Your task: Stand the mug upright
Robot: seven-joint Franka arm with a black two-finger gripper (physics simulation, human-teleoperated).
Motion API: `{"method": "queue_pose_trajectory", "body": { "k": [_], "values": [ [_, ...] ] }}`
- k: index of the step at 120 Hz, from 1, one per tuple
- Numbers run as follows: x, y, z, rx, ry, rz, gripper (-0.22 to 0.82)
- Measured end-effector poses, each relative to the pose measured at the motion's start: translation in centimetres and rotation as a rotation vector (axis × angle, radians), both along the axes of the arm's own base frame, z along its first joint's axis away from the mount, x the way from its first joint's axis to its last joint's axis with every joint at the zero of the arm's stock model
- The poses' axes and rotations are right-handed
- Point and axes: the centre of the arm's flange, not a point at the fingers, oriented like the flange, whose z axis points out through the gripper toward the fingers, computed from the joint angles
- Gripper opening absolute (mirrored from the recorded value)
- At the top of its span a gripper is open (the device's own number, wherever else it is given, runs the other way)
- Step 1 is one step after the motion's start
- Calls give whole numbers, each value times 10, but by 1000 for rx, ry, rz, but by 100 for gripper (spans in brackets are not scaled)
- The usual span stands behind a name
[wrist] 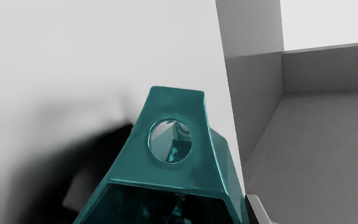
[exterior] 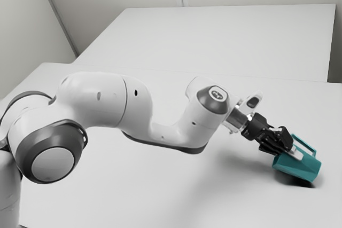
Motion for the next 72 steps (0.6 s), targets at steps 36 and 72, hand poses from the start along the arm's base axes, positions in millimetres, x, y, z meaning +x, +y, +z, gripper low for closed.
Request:
{"method": "queue_pose_trajectory", "body": {
  "k": [36, 72],
  "values": [
    [5, 44, 65, 84, -122, -30, -16],
    [18, 118, 116, 404, -293, -128, -17]
  ]
}}
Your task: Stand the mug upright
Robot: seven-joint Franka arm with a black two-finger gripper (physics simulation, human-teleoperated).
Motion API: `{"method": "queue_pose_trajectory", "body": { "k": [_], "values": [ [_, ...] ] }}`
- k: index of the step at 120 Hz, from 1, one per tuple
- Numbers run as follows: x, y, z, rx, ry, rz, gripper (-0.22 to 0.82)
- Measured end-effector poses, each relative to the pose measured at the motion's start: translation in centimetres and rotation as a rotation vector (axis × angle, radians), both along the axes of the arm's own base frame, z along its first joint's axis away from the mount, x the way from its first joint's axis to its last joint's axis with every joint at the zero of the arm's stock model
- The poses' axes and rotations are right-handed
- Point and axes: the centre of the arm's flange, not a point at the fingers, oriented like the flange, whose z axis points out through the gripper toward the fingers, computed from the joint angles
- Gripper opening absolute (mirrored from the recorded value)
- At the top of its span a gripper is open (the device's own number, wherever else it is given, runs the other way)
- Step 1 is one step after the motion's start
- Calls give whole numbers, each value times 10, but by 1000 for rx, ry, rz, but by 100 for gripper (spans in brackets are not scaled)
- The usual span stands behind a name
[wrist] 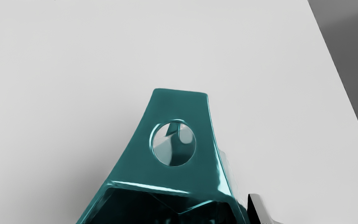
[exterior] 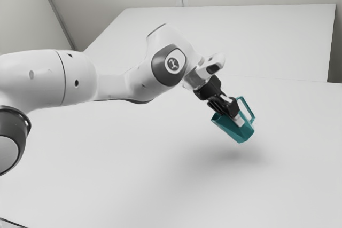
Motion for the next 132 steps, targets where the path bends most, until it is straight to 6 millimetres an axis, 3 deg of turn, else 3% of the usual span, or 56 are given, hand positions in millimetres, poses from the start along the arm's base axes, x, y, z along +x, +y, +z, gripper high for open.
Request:
{"method": "queue_pose_trajectory", "body": {
  "k": [29, 93, 132],
  "values": [
    [-13, 43, 27, 202, -61, -7, -17],
    [-29, 147, 48, 510, -75, 100, -16],
    [-40, 169, 46, 610, -63, 134, -16]
  ]
}}
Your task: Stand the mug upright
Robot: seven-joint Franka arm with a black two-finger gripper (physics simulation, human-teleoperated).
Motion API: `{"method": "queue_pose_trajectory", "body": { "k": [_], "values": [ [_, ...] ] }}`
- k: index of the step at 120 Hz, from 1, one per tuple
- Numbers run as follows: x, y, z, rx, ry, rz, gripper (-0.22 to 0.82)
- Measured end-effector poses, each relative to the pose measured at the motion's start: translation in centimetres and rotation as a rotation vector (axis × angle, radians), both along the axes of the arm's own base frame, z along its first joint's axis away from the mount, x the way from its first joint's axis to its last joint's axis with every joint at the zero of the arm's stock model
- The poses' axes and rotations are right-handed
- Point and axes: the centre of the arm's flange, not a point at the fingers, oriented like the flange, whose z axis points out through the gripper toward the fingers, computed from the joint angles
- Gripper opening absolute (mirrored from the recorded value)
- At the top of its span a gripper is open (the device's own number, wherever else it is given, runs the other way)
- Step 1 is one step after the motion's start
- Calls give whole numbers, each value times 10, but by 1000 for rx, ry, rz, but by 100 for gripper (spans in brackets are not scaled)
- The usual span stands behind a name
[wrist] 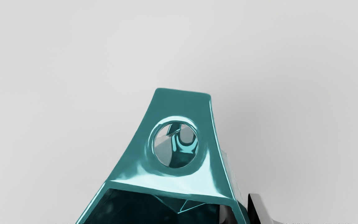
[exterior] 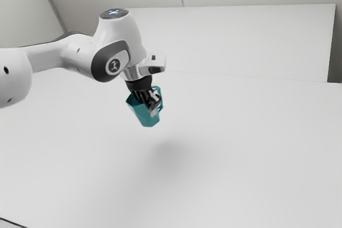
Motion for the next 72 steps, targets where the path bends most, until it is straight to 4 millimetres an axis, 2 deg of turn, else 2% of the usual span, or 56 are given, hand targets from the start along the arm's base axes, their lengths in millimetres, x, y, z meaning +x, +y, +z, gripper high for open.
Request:
{"method": "queue_pose_trajectory", "body": {
  "k": [19, 31, 72],
  "values": [
    [2, 31, -1, 11, 8, 73, -17],
    [-6, 48, -7, 19, 23, 111, -17],
    [-32, 75, -30, 38, 68, 181, -17]
  ]
}}
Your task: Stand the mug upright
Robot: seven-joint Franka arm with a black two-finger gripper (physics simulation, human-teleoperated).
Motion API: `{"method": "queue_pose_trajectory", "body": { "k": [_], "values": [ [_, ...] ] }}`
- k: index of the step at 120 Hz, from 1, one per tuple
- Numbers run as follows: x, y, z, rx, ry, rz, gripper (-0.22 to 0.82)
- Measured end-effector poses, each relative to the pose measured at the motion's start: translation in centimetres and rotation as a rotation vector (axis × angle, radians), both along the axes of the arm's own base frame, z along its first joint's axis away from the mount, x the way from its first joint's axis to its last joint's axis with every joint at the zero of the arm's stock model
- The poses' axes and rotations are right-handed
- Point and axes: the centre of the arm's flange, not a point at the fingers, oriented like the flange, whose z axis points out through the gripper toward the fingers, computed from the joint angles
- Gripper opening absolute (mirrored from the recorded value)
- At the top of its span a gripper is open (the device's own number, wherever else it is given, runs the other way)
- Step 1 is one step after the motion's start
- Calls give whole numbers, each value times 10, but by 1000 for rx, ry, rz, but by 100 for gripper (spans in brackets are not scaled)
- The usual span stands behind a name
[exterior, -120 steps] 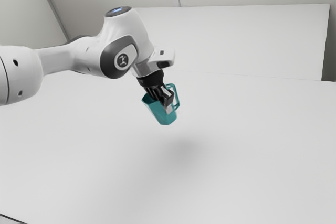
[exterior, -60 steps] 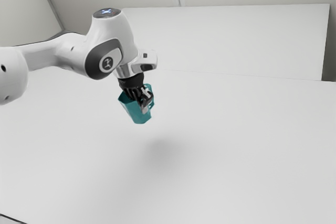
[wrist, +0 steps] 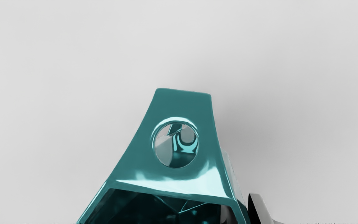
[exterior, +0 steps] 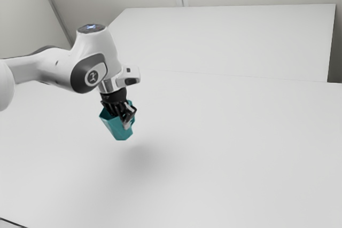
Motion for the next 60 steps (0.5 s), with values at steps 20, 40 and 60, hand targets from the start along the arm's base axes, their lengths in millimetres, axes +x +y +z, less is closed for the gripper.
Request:
{"method": "queue_pose_trajectory", "body": {
  "k": [20, 40, 60],
  "values": [
    [-7, 2, -15, 14, 14, 13, -17],
    [-9, 2, -26, 15, -3, 31, -17],
    [-7, 1, -37, 12, -21, 48, -17]
  ]
}}
